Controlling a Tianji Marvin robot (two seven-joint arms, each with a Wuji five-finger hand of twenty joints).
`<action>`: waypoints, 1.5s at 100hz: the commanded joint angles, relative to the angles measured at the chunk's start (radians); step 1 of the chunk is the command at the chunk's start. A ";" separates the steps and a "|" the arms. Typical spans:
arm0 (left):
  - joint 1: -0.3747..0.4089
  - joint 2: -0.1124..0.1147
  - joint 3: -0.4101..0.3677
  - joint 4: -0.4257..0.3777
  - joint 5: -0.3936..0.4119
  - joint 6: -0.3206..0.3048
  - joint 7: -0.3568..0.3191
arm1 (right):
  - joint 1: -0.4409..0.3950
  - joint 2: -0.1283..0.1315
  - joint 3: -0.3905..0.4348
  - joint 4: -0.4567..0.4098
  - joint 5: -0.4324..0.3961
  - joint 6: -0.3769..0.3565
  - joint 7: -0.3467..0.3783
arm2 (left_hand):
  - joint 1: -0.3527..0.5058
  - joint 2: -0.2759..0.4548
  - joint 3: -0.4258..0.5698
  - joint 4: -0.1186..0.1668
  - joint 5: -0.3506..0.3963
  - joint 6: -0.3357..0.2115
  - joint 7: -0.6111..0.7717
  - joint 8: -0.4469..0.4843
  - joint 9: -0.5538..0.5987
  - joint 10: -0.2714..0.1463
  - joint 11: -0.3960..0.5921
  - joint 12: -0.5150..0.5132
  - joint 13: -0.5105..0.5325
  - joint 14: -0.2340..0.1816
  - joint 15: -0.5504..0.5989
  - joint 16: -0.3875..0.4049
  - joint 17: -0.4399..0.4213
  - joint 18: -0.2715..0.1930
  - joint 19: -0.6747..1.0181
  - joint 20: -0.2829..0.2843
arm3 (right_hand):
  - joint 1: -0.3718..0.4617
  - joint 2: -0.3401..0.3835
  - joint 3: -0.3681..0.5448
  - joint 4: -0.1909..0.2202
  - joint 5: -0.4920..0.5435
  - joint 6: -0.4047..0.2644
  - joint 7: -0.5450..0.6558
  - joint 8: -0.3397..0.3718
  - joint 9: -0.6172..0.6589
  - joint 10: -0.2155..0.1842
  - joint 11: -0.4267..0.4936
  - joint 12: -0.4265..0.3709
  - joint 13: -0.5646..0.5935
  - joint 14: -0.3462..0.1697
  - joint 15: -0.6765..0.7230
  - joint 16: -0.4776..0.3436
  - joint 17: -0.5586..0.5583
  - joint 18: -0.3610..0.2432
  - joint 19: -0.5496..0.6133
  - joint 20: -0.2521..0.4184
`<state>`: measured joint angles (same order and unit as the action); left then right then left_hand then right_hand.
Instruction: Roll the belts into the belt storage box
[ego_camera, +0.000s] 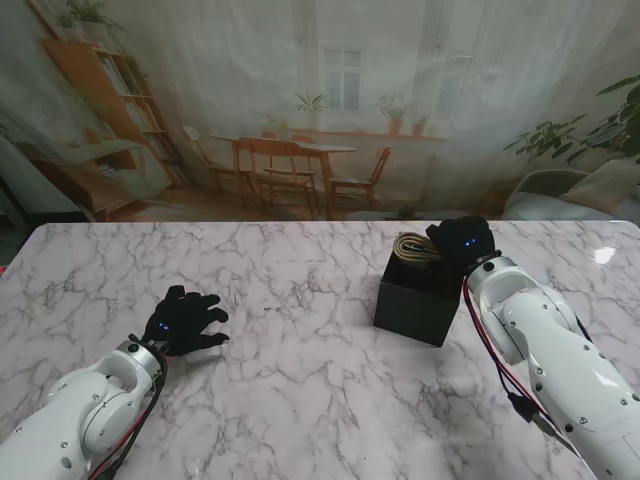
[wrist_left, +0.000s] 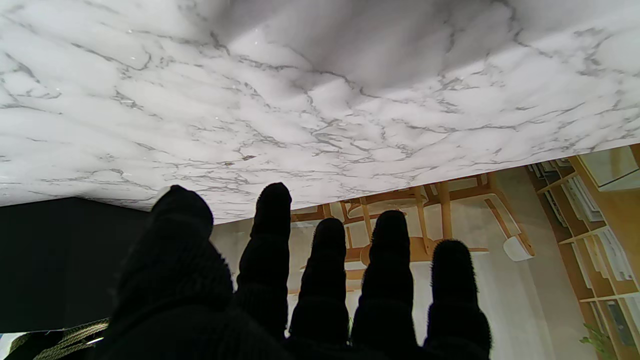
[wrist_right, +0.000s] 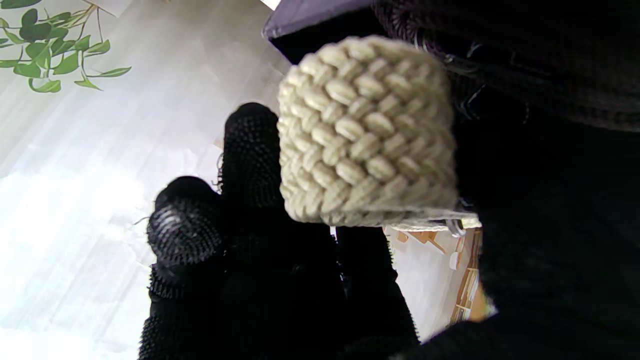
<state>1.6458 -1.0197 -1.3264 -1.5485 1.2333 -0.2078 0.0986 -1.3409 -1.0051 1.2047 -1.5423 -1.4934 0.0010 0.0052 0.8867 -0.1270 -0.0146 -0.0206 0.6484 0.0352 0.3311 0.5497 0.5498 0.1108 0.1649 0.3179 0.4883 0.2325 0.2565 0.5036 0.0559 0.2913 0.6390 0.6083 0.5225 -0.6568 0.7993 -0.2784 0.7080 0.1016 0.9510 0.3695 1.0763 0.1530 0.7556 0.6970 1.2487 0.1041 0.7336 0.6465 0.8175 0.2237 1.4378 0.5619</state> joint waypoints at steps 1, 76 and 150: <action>-0.002 -0.001 0.004 0.003 -0.003 -0.002 -0.014 | 0.002 0.003 -0.005 0.009 -0.024 0.002 0.006 | -0.009 0.046 -0.002 0.017 -0.017 0.015 -0.016 -0.012 0.009 0.018 -0.001 0.013 -0.001 -0.004 -0.007 0.006 -0.013 0.027 -0.022 0.001 | 0.145 0.088 0.091 0.032 0.027 -0.241 0.046 -0.013 -0.006 -0.066 -0.014 -0.008 -0.036 -0.023 -0.040 -0.013 -0.034 -0.029 -0.019 -0.008; -0.011 -0.002 0.012 0.014 -0.010 -0.002 -0.010 | 0.047 0.052 -0.016 0.037 -0.152 -0.266 -0.033 | -0.007 0.047 -0.001 0.018 -0.027 0.013 -0.031 -0.032 0.003 0.016 -0.002 0.013 -0.001 -0.006 -0.008 0.009 -0.014 0.026 -0.021 0.002 | 0.091 0.113 0.131 0.047 -0.043 -0.589 -0.083 -0.110 -0.225 -0.154 -0.300 -0.233 -0.361 -0.099 -0.294 -0.131 -0.360 0.041 -0.248 -0.011; -0.021 -0.001 0.024 0.021 -0.011 -0.002 -0.016 | 0.013 0.075 0.060 0.018 -0.260 -0.304 -0.076 | -0.007 0.051 -0.001 0.018 -0.034 0.011 -0.040 -0.040 -0.004 0.016 -0.002 0.013 -0.002 -0.007 -0.008 0.010 -0.014 0.024 -0.022 0.002 | -0.202 0.274 -0.035 0.180 -0.319 -0.201 -0.495 -0.036 -0.540 -0.023 -0.372 -0.427 -0.603 0.008 -0.526 -0.365 -0.525 0.070 -0.408 -0.144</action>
<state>1.6266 -1.0196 -1.3069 -1.5296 1.2231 -0.2096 0.0980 -1.3090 -0.9362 1.2440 -1.5068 -1.7455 -0.3084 -0.0829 0.8867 -0.1161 -0.0140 -0.0206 0.6390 0.0354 0.3092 0.5233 0.5497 0.1108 0.1650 0.3182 0.4885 0.2308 0.2565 0.5036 0.0559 0.2913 0.6390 0.6083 0.2813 -0.4145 0.7625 -0.1284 0.4020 -0.1271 0.4556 0.3315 0.5666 0.0973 0.3577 0.2796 0.6575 0.0832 0.2469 0.2986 0.3002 0.2490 1.0353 0.4364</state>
